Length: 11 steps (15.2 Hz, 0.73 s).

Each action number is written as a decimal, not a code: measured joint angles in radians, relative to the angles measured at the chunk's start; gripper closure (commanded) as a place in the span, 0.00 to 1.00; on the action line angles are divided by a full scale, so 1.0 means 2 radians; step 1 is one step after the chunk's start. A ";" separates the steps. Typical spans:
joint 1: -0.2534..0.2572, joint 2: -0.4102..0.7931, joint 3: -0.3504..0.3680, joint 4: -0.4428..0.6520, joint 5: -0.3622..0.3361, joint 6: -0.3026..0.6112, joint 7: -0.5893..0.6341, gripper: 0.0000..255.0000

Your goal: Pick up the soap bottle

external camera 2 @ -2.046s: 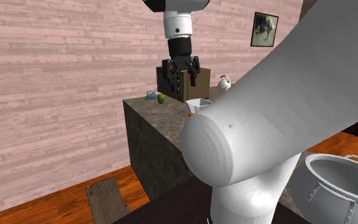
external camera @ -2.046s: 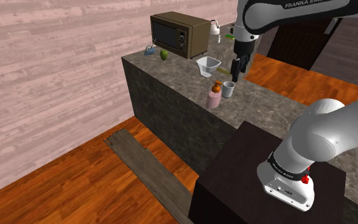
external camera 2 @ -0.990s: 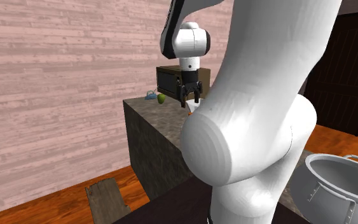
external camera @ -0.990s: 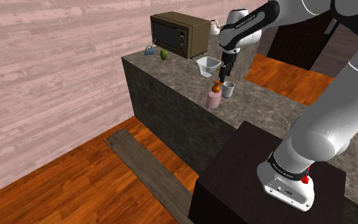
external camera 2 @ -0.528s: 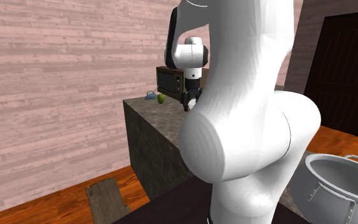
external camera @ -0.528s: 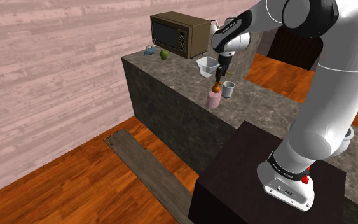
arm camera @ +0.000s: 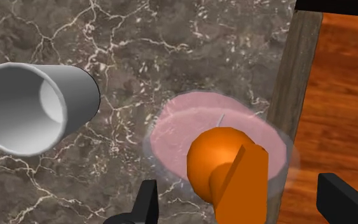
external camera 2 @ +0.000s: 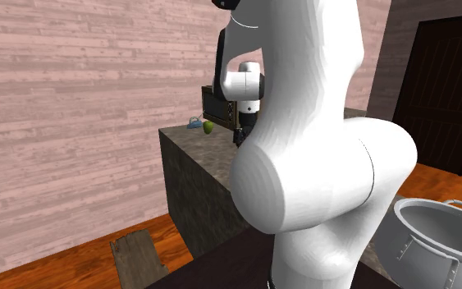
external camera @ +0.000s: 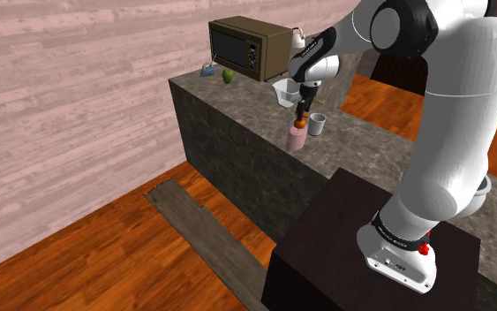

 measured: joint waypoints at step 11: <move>-0.001 0.007 0.003 -0.001 0.005 0.008 -0.002 1.00</move>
